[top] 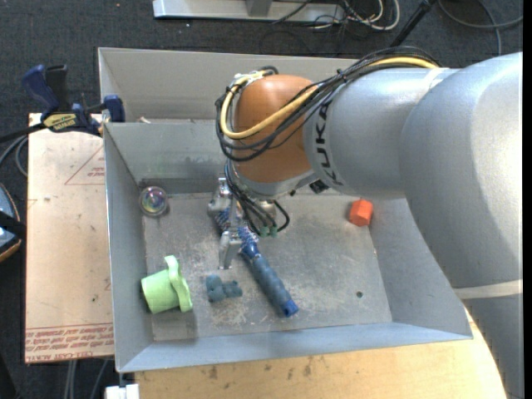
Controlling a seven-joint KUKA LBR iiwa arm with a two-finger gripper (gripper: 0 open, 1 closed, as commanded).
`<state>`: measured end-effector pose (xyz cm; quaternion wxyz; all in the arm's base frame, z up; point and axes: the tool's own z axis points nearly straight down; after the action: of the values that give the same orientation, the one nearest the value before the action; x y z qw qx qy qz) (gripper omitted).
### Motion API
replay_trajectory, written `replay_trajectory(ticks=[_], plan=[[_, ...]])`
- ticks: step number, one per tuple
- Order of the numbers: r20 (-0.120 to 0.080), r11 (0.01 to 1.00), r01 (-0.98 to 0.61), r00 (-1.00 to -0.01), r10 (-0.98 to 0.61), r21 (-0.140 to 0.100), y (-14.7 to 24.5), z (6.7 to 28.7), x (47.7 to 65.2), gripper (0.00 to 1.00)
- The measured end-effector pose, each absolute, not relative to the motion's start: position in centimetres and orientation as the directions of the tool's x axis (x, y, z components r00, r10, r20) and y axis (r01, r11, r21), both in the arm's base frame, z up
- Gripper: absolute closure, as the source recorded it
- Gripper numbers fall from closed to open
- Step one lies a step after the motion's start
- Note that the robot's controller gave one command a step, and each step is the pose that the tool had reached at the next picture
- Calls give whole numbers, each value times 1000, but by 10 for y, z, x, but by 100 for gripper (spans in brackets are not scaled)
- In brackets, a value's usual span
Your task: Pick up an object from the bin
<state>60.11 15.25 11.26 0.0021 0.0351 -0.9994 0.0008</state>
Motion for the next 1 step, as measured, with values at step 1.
replay_trajectory(ticks=[1], plan=[[1, 996, 93, -996, 93, -1, 96, 91, 605, 0]])
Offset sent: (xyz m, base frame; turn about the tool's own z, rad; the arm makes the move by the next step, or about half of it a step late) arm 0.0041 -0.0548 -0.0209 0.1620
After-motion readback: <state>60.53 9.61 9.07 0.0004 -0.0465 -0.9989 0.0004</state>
